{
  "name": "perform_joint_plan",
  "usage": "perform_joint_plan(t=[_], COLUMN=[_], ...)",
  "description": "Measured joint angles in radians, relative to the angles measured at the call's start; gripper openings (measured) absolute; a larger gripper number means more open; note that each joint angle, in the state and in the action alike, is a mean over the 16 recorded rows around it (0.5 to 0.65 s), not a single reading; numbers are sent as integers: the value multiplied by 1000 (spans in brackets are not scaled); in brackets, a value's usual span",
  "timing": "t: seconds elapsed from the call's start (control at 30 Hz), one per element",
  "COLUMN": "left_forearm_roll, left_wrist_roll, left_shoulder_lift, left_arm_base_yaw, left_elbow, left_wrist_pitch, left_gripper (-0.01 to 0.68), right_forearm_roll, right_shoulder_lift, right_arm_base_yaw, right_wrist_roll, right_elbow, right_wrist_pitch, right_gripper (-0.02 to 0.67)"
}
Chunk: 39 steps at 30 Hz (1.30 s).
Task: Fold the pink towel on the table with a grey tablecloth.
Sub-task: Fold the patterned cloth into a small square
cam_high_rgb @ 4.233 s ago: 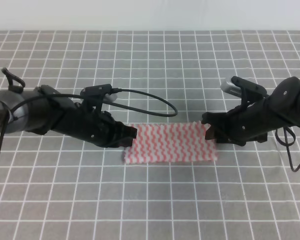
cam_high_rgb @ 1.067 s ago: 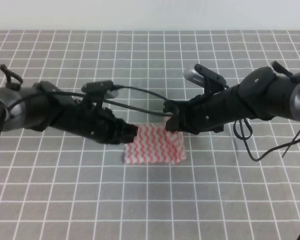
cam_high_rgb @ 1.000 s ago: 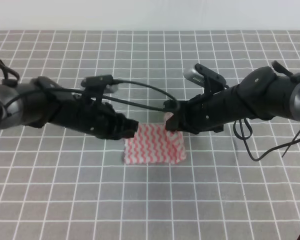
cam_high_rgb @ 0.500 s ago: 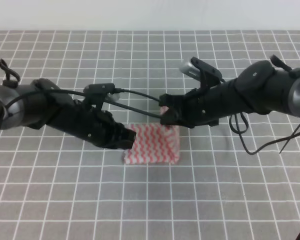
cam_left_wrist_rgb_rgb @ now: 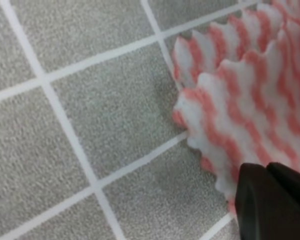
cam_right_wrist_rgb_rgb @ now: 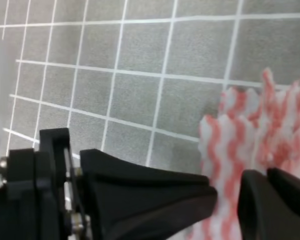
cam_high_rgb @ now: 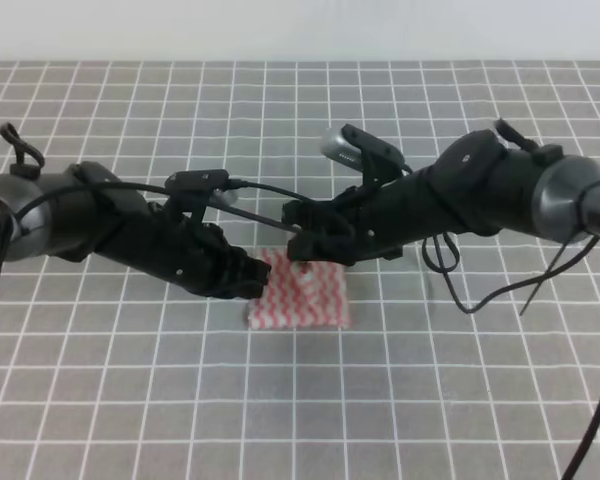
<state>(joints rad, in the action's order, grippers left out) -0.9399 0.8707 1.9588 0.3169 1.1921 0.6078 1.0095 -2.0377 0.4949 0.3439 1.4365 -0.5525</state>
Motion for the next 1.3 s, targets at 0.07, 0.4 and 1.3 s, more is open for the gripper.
perform_joint_plan(t=[0.07, 0.4, 1.3], left_forearm_roll=[-1, -1, -4], left_wrist_roll=[0, -17, -35], left_shoulder_lift=[0, -24, -62], left_arm_base_yaw=[-1, -41, -97], left_elbow=[0, 0, 0], left_wrist_pitch=[2, 20, 29], left_gripper=[-3, -2, -3], right_forearm_roll=[1, 17, 41], right_shoulder_lift=[-14, -67, -80], right_arm_base_yaw=[5, 13, 41], right_wrist_roll=[0, 0, 23], right_elbow=[11, 53, 61], right_wrist_pitch=[-1, -14, 14], right_gripper=[-15, -15, -6])
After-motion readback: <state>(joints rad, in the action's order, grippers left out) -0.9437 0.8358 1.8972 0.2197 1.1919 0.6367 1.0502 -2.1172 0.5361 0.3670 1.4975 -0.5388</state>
